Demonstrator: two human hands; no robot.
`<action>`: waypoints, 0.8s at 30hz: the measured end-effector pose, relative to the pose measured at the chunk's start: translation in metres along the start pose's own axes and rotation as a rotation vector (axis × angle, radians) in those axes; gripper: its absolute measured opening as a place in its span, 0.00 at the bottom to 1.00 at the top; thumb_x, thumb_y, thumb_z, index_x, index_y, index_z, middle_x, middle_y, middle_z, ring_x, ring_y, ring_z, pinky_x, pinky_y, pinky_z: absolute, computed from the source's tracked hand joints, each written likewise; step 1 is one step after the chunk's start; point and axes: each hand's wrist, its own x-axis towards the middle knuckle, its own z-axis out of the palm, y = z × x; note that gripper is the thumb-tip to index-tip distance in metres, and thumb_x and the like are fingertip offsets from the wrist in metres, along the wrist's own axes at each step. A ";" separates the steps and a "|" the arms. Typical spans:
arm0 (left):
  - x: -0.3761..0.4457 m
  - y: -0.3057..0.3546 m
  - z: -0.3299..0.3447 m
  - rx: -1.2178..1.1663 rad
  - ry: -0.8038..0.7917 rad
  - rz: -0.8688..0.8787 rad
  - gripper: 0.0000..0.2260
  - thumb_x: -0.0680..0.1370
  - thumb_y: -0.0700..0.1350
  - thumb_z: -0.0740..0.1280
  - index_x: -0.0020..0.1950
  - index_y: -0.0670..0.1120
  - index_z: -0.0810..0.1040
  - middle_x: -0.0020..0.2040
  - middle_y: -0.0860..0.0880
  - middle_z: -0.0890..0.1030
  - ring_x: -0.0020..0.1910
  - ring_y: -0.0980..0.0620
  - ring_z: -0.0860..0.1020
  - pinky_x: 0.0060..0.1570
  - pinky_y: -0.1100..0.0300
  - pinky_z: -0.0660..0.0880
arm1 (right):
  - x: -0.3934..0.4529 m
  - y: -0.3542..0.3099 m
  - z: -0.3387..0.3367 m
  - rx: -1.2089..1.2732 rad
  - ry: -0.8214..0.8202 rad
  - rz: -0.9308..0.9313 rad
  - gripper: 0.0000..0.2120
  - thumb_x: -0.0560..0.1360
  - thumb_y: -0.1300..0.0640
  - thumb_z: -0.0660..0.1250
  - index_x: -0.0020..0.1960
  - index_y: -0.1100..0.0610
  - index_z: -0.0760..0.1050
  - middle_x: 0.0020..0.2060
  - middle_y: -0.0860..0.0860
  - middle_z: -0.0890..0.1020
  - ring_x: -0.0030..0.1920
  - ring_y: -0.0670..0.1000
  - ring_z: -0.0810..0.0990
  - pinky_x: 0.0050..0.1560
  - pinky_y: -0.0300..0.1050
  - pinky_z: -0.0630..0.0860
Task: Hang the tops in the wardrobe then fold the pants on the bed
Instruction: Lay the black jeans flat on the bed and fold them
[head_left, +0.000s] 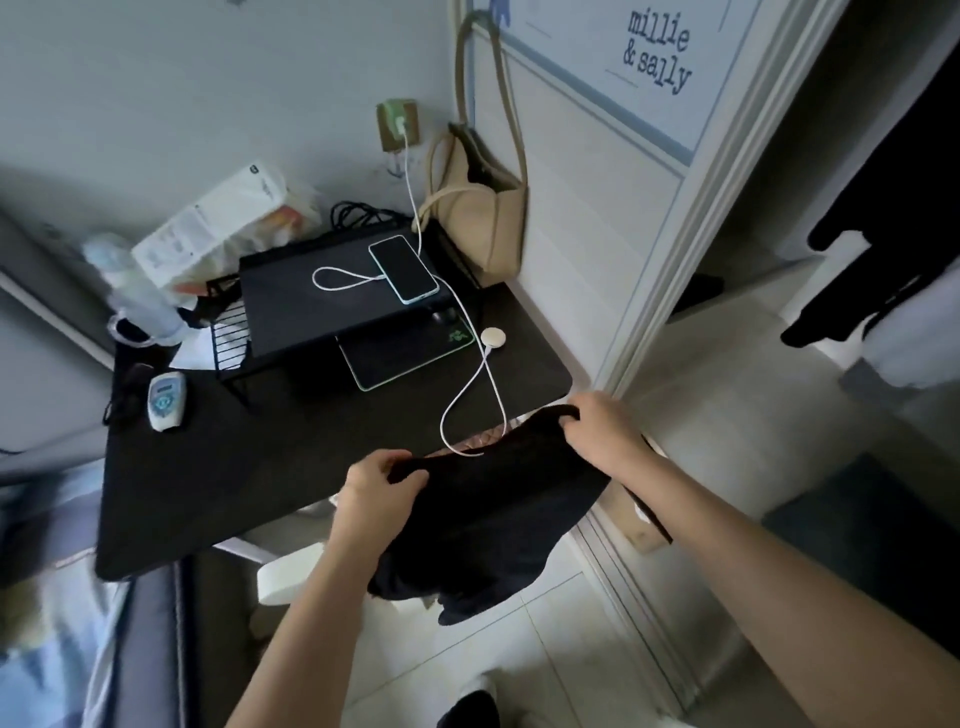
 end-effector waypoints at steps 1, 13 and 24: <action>-0.008 0.003 -0.002 -0.095 0.054 0.007 0.12 0.74 0.46 0.73 0.57 0.51 0.81 0.49 0.54 0.81 0.54 0.51 0.79 0.53 0.58 0.74 | -0.007 0.001 -0.004 0.083 0.026 -0.033 0.08 0.77 0.58 0.62 0.44 0.60 0.77 0.38 0.55 0.79 0.41 0.56 0.79 0.37 0.46 0.73; -0.120 -0.010 -0.029 -0.798 0.357 -0.157 0.10 0.73 0.46 0.73 0.53 0.55 0.80 0.50 0.47 0.83 0.45 0.49 0.84 0.39 0.55 0.80 | -0.097 -0.009 -0.051 0.825 -0.087 -0.031 0.08 0.74 0.55 0.66 0.44 0.60 0.80 0.35 0.56 0.83 0.39 0.49 0.82 0.42 0.44 0.76; -0.230 -0.074 -0.041 -0.863 0.293 -0.263 0.03 0.74 0.46 0.73 0.43 0.48 0.86 0.43 0.41 0.86 0.40 0.41 0.85 0.31 0.55 0.81 | -0.151 -0.029 -0.017 0.900 -0.954 0.085 0.19 0.75 0.42 0.66 0.62 0.49 0.78 0.56 0.47 0.83 0.57 0.50 0.82 0.62 0.49 0.73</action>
